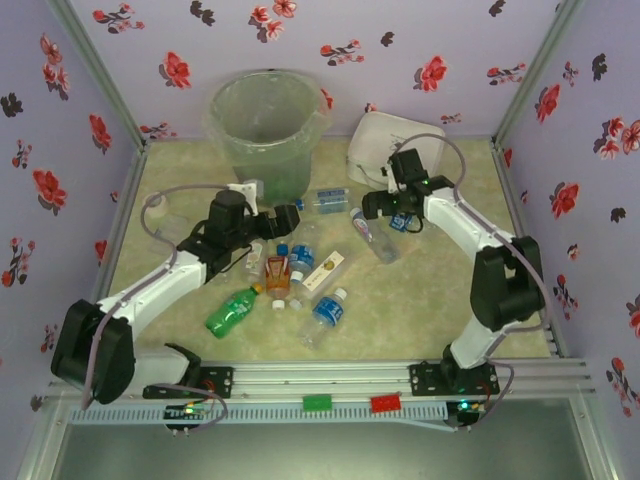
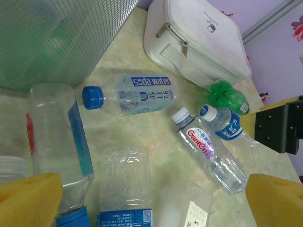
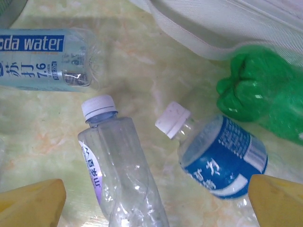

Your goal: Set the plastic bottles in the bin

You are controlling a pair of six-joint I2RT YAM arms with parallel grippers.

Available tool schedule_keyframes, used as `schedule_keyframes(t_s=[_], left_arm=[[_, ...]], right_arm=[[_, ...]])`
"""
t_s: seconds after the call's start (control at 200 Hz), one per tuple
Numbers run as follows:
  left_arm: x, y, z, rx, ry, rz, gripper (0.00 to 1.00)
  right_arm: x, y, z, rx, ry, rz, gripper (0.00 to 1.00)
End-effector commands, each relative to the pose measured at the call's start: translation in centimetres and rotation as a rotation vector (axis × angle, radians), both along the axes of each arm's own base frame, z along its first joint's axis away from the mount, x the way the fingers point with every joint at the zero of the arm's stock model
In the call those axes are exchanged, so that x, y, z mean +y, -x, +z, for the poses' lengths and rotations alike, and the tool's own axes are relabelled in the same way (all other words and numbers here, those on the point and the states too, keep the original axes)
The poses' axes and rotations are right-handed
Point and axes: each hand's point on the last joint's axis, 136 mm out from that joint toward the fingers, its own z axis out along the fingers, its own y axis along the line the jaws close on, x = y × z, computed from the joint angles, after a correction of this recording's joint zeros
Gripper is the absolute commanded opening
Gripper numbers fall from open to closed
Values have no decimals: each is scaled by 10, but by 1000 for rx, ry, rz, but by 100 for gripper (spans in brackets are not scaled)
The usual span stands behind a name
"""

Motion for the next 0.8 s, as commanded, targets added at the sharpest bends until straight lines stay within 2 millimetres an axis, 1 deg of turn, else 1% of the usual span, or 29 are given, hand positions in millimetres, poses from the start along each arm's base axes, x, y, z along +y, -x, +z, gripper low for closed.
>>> schedule_keyframes(t_s=[0.0,0.08,0.19,0.26,0.33,0.425,0.51,0.645,0.795], left_arm=[[9,-12,-4,7,4,102,100],[17,-16,-14,27,-16,150,100],[18,-17,-20,42,-19,163,100],[17,-16,-23,49,-18,161,100],[17,-16,-26,53,-22,162,100],[18,-16,-27,56,-28,161,100],[17,-17,-27,55,-28,161,100],[15,-17,-29,61,-22,154,100],[14,-15,-26,63,-19,143,100]], right_arm=[[9,1,-5,65,58,140,98],[10,-2,-15,98,87,175,95],[8,-9,-25,119,130,188,93],[10,-9,-27,139,133,196,90],[17,-5,-27,145,122,217,89],[29,2,-29,139,119,248,88],[33,7,-35,141,142,260,87],[33,6,-51,157,157,245,84],[42,4,-62,179,131,245,76]])
